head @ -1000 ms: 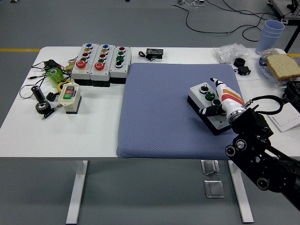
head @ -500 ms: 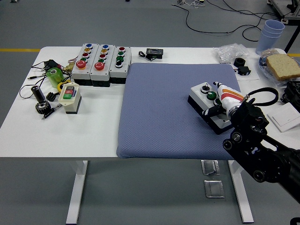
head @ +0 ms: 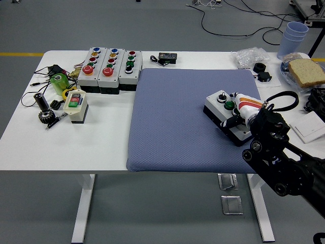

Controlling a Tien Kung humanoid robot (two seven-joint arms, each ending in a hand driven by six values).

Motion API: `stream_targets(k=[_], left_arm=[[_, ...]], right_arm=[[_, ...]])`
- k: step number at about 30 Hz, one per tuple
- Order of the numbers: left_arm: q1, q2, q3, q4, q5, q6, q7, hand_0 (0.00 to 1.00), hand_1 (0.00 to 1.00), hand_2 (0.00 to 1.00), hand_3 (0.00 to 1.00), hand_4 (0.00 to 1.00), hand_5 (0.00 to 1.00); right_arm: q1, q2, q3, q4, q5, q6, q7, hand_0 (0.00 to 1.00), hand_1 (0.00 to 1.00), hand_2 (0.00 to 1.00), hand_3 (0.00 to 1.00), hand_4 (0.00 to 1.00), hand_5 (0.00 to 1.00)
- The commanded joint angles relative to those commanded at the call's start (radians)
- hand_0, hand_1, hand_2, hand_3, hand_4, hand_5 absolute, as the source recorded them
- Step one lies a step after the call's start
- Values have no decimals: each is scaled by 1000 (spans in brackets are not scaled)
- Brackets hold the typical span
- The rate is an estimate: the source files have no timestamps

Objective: Pick up the button,place it on the desk,press the button,press the button

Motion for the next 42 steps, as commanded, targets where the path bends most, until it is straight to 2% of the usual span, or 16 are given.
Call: stream_targets(k=[1, 6, 7, 12, 13, 18, 19, 22, 24, 25, 29, 30, 31, 37, 42], left_arm=[[0, 0, 1, 0, 0, 0, 0, 655, 642, 662, 562, 337, 850], [-1, 0, 4, 0, -6, 0, -1, 655, 642, 662, 562, 337, 850], [-1, 0, 4, 0, -6, 0, -1, 656, 641, 662, 562, 336, 850], [-6, 0, 2, 0, -11, 1, -2, 656, 641, 662, 562, 336, 850], [-7, 0, 2, 0, -11, 1, -2, 654, 641, 662, 562, 336, 849], [-9, 0, 2, 0, -11, 1, -2, 654, 641, 662, 562, 336, 849], [-9, 0, 1, 0, -11, 1, -2, 654, 640, 661, 560, 336, 850], [-10, 0, 0, 0, -10, 1, -1, 654, 640, 661, 560, 336, 850], [-10, 0, -2, 0, -10, 1, -1, 654, 640, 661, 560, 336, 850], [-10, 0, -2, 0, -10, 1, -1, 653, 639, 659, 561, 337, 851], [-11, 0, -4, 0, -8, 2, -1, 653, 639, 659, 561, 337, 851], [-11, 0, -4, 0, -8, 2, -2, 653, 639, 659, 561, 337, 851], [-12, 0, -4, 0, -8, 2, -2, 653, 640, 659, 561, 337, 850], [-13, 0, -5, 0, -9, 3, -2, 653, 639, 659, 561, 338, 850], [-14, 1, -4, 0, -10, 4, -2, 653, 639, 659, 561, 338, 850]], right_arm=[[1, -1, 2, -5, -8, 19, 0, 333, 338, 566, 758, 998, 244], [2, -4, 10, -17, -21, 43, 0, 333, 338, 566, 758, 998, 244], [1, -4, 10, -17, -22, 44, 0, 180, 247, 485, 667, 997, 236], [8, -11, 13, -12, -64, 50, 0, 180, 247, 485, 667, 997, 236], [9, -12, 13, -11, -68, 48, 0, 102, 194, 425, 568, 989, 229], [14, -21, 4, -6, -72, 38, 0, 102, 194, 425, 568, 989, 229], [15, -26, -1, -3, -70, 33, 0, 67, 148, 399, 520, 970, 228], [13, -38, -15, 7, -65, 15, 0, 67, 148, 399, 520, 970, 228], [8, -59, -41, 33, -55, -26, 0, 67, 148, 399, 520, 970, 228], [8, -63, -47, 40, -54, -36, 0, 61, 123, 369, 479, 872, 187], [7, -92, -73, 74, -42, -83, 6, 61, 123, 369, 479, 872, 187], [7, -102, -80, 83, -36, -88, 18, 61, 123, 369, 479, 872, 187], [8, -112, -85, 91, -29, -91, 56, 58, 114, 364, 475, 774, 112], [24, -176, -144, 121, -34, -65, 290, 58, 97, 360, 469, 769, 98], [48, -203, -184, 127, -35, -64, 469, 58, 97, 360, 469, 769, 98]])
